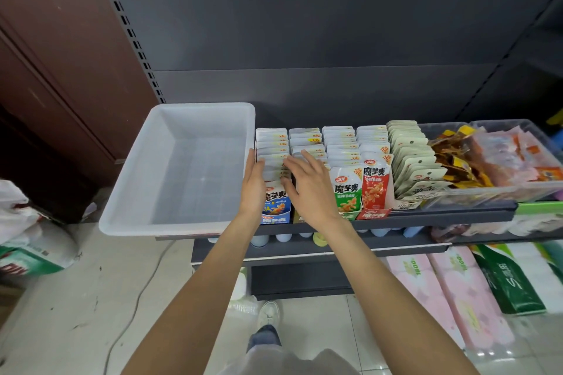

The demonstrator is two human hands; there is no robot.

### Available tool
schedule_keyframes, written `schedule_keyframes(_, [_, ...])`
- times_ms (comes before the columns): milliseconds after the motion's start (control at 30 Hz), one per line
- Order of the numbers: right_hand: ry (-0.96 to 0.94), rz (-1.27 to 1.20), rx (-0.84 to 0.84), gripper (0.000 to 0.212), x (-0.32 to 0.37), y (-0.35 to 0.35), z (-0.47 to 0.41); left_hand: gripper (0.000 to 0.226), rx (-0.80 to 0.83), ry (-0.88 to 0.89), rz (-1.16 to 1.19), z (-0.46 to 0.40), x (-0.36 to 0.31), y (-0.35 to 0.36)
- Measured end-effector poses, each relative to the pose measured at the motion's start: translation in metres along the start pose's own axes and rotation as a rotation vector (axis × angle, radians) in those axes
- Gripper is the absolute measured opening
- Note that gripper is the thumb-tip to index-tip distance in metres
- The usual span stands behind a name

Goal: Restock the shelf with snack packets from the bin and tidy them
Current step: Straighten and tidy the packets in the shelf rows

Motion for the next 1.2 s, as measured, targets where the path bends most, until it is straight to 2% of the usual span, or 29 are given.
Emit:
schedule_keyframes(67, [0.014,-0.029,-0.016,0.039,-0.003,0.001,0.004,0.039,-0.02,-0.02,0.031,0.003,-0.003,-0.004])
schedule_keyframes(133, [0.038,-0.092,-0.066,0.036,-0.003,-0.002,0.006,0.04,-0.106,0.018,0.034,0.005,-0.004,-0.008])
schedule_keyframes(267, [0.138,-0.306,-0.335,0.027,0.006,-0.016,0.007,0.03,-0.286,0.181,-0.014,0.01,-0.011,-0.016])
schedule_keyframes(333, [0.197,-0.406,-0.414,0.024,0.01,-0.021,0.008,0.027,-0.341,0.239,-0.065,0.01,-0.011,-0.019])
schedule_keyframes(400, [0.225,-0.404,-0.388,0.025,0.012,-0.02,0.009,0.028,-0.365,0.264,-0.155,0.009,-0.007,-0.02])
schedule_keyframes(467, [0.207,-0.297,-0.317,0.027,0.01,-0.015,0.011,0.03,-0.352,0.233,-0.205,0.01,-0.003,-0.021])
schedule_keyframes(600, [0.197,-0.146,-0.174,0.034,0.006,-0.008,0.016,0.034,-0.238,0.106,-0.202,0.017,0.006,-0.016])
schedule_keyframes(667, [0.198,-0.099,-0.137,0.038,0.006,-0.005,0.019,0.03,-0.181,0.12,-0.188,0.022,0.009,-0.01])
schedule_keyframes(800, [0.028,0.084,-0.102,0.043,0.003,0.0,0.009,0.04,-0.073,0.198,-0.233,0.03,0.01,0.001])
schedule_keyframes(1000, [-0.184,0.184,0.17,0.047,0.009,0.005,-0.016,0.044,-0.08,0.121,-0.208,0.021,0.017,-0.006])
schedule_keyframes(1133, [-0.141,0.177,0.127,0.045,0.006,0.002,-0.02,0.035,-0.071,0.153,-0.184,0.019,0.022,-0.007])
schedule_keyframes(1200, [-0.139,0.175,0.098,0.047,0.004,0.0,-0.023,0.04,-0.092,0.138,-0.161,0.017,0.019,-0.008])
Point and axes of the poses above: each hand's wrist, its own z-axis away from the middle knuckle, its own y-axis out of the palm, x = y × z, the point moved 1 cm from there along -z, towards the middle knuckle, and after that the axes turned 12 degrees about -x, right-handed, at the moved point
